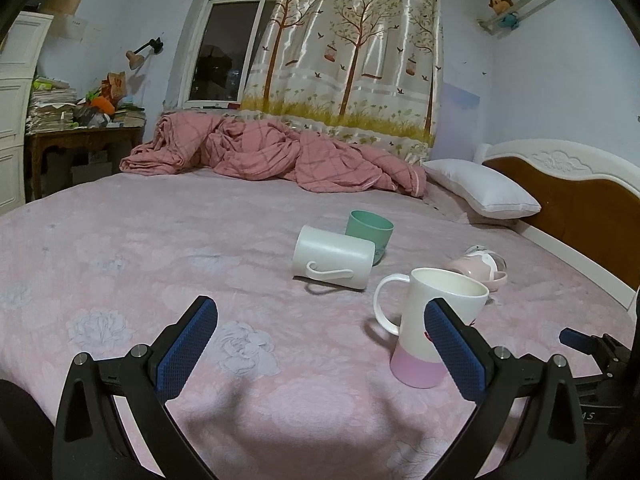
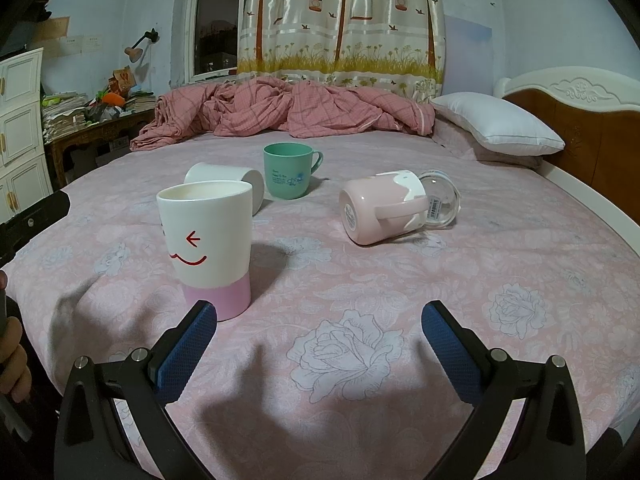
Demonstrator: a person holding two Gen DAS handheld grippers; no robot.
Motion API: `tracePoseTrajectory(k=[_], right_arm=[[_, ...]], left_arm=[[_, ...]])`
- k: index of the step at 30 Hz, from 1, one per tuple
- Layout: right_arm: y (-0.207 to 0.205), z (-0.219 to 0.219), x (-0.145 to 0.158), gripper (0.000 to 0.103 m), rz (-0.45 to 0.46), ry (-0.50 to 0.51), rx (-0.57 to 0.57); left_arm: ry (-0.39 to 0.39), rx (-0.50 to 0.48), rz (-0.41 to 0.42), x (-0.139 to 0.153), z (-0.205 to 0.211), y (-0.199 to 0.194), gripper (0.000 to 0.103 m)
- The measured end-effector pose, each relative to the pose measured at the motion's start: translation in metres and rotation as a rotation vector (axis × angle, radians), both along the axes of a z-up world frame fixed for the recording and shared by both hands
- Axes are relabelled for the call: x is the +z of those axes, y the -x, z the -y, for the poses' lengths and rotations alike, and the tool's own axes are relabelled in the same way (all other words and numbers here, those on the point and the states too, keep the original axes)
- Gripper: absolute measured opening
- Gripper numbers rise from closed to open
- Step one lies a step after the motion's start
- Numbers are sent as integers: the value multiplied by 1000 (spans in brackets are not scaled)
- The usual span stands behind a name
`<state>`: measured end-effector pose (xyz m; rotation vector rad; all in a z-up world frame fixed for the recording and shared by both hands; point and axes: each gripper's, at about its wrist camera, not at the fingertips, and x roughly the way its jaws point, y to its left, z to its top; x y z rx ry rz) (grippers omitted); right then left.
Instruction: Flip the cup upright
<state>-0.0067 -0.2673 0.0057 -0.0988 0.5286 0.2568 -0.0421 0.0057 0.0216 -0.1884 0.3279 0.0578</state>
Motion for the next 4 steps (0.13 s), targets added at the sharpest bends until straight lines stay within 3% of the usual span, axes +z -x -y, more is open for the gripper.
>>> tracePoseTrajectory(k=[4], right_arm=[[0,0,0,103,-1,0,0]], left_arm=[[1,-3,1,0,0,0,103]])
